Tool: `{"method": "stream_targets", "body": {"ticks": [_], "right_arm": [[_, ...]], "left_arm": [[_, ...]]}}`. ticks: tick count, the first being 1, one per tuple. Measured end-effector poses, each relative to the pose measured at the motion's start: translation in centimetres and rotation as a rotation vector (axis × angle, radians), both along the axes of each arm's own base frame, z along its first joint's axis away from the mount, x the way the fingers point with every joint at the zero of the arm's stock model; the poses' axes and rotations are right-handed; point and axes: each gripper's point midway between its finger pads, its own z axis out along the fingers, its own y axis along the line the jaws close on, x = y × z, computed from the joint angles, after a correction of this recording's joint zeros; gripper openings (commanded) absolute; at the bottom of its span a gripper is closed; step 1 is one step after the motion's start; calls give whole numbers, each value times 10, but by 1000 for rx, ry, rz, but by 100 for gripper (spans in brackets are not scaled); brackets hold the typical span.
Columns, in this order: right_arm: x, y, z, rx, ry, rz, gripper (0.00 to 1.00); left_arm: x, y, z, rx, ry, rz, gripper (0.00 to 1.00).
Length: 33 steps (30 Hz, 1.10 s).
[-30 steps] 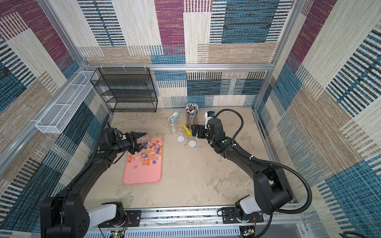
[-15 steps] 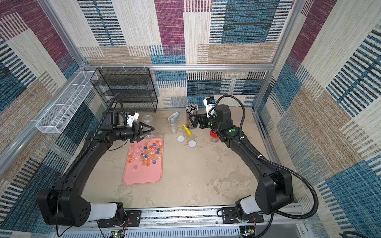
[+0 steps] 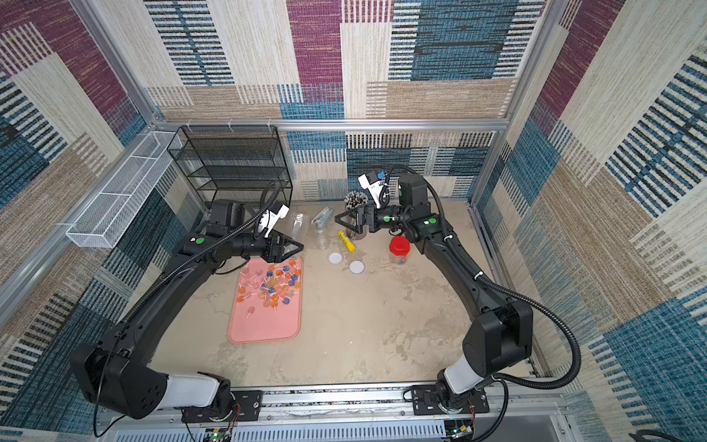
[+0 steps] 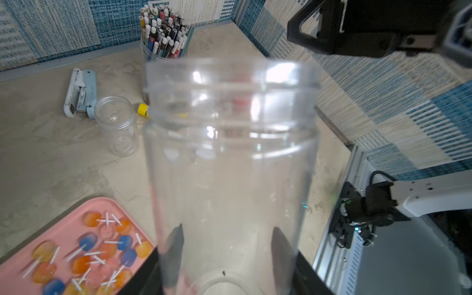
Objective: Pour the candies out of the jar
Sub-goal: Place the jar at the center of the board.
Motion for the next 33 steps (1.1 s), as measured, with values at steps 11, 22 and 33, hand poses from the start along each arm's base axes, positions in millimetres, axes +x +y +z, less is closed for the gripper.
{"method": "stream_targets", "body": {"ticks": [11,22,33], "right_arm": [[-7,33,-30,-37,86,42,97],[-5,59,-41,-46,117,91,87],[-11,65,-47,-33,165,119,56]], "left_arm": [[-4,-32,-24,84,-54,-154,0],[-13,-43,-26,97,-74,-206,0],[-9,-40,-31,142,-96,-190,10]]}}
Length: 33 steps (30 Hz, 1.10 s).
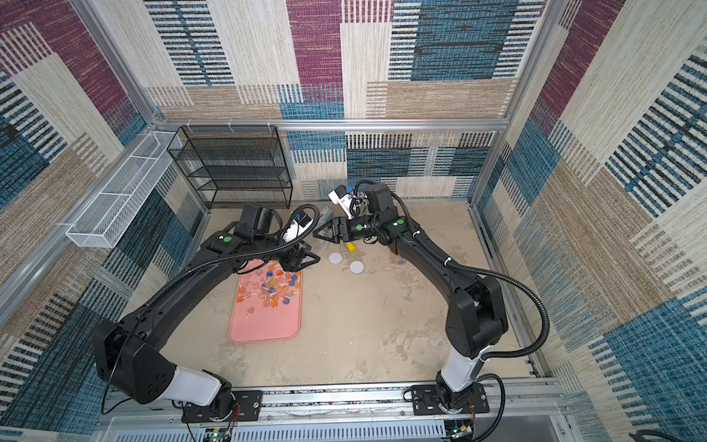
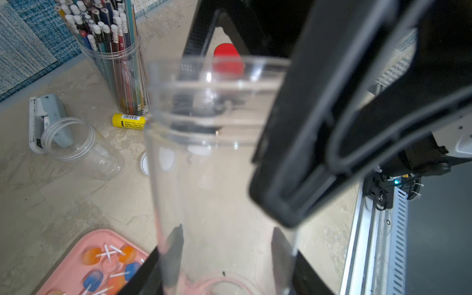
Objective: Pour the candies out of the jar
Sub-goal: Place the jar at the center of the board.
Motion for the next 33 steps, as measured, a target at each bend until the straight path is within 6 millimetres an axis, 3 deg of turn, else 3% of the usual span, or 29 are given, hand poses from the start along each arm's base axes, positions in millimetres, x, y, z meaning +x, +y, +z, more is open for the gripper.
{"method": "stream_targets", "body": {"ticks": [2,7,9,10,13,21,27,33], "right_arm": [[-1,0,0,4,1,-1,54],[0,0,2,6,-5,-8,53],[2,0,3,3,-5,-19,53],[4,0,3,1,-10,-25,53],[20,1,2,-21,-39,-72,52],[80,14,-27,-150,-99,-229,52],[114,55,-43,-238,-175,-260,52],[142,90,-65,-345,-284,-310,53]], "left_arm": [[0,1,-1,4,0,4,22],[1,1,0,6,-9,9,75],[2,5,-2,20,-16,28,92],[2,9,-3,27,-19,39,96],[4,27,-4,19,-15,95,97],[45,129,-16,-159,50,473,100],[71,170,-29,-254,107,645,100],[85,193,-41,-212,127,766,100]]}}
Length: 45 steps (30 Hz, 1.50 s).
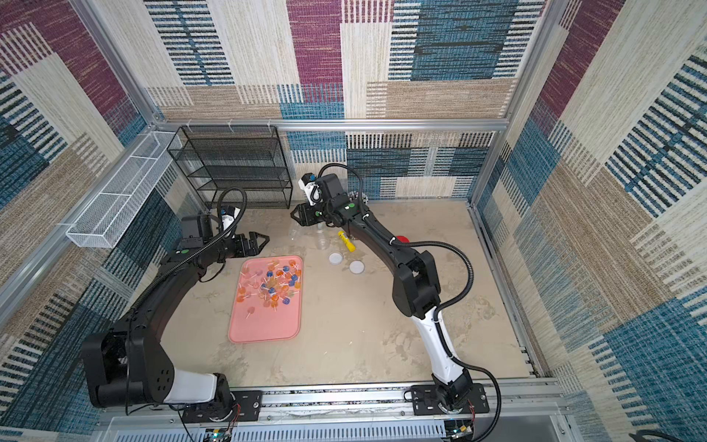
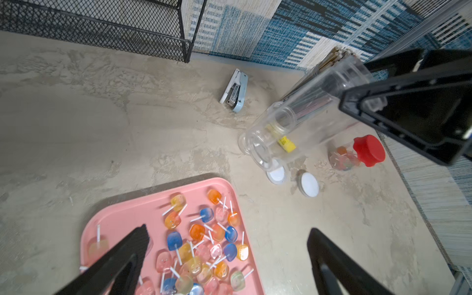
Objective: Pour the candies out of the jar
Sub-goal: Place the jar at the center of the board.
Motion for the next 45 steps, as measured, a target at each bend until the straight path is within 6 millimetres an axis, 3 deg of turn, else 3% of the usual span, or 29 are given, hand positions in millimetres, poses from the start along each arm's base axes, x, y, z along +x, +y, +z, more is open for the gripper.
{"method": "stream_targets", "body": {"ticks": [13,23,27,32,35,39,45], "right_arm": [[20,28,-70,-266,-156,-94,54],[22,37,-112,-382,-197,-94,55],[25,40,-113,-378,-218,-101,60],[26,39,-115,-384,-216,-106,81],[25,38,-112,-378,-211,-111,86],[20,39,-90,-332,-199,-110,88],[-7,31,-30,-225,-155,-98,90]], "left_arm": [[4,31,-2,-30,15,122,97],[4,34,0,-29,9,135,97],[4,35,0,-29,9,137,96],[4,35,0,-30,11,136,97],[4,35,0,-30,11,137,100],[4,35,-1,-31,11,138,100],[4,36,-1,-29,11,140,99]]}}
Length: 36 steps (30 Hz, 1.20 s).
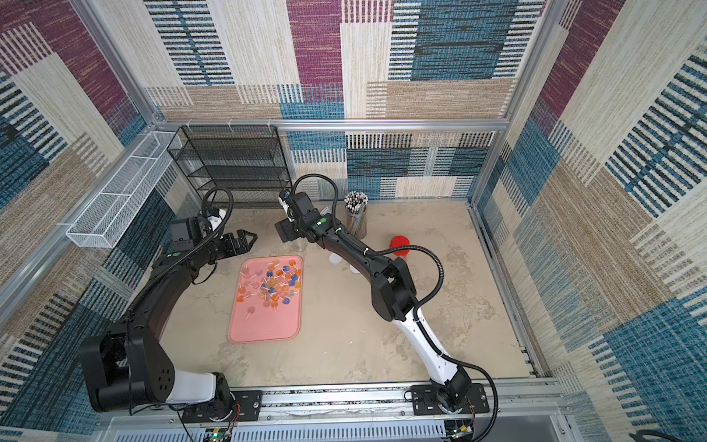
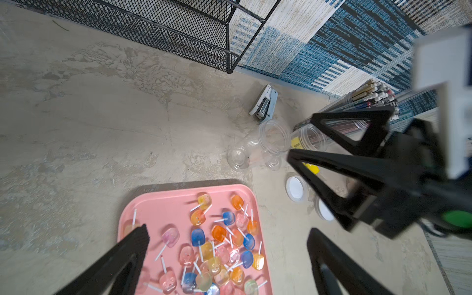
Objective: Pour the candies out of the jar
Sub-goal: Place the jar at the center of the board, then pick up the jar from the center of the board.
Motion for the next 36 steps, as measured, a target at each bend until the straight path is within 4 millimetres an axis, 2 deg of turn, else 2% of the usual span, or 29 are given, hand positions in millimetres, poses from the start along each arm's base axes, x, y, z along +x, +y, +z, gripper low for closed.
{"method": "stream_targets", "body": {"ticks": [4,7,10,12,14,16,21,24,27,32,36], "right_arm": [[-20,-15,33,47,17,-4,91],[-32,-32,34,39,50,-22,91],[-42,-57,32,23,82,-56,92],[-48,-81,30,17,105,-93,92],[-54,-105,28,15,126,-136,92],[-60,-132,23,13,146,-182,92],[-72,-218,9,24,196,-348,93],[-74,-276,-4,38,230,-475,95],[-68,-320,-19,36,261,-579,95],[-56,-352,-43,31,323,-661,94],[-42,-358,-61,-2,352,-695,94]], "left_arm": [[0,1,-1,4,1,5,98],[0,1,-4,-1,6,7,95],[2,0,-9,-20,15,12,95],[3,-3,-12,-34,24,11,100],[4,-6,-13,-44,30,8,99],[3,-15,-14,-46,33,-13,99],[-1,-50,-16,-28,38,-87,99],[-8,-73,-23,-1,48,-125,99],[-18,-98,-33,36,65,-171,99],[-33,-135,-39,98,62,-247,99],[-44,-150,-46,139,62,-271,99]]}}
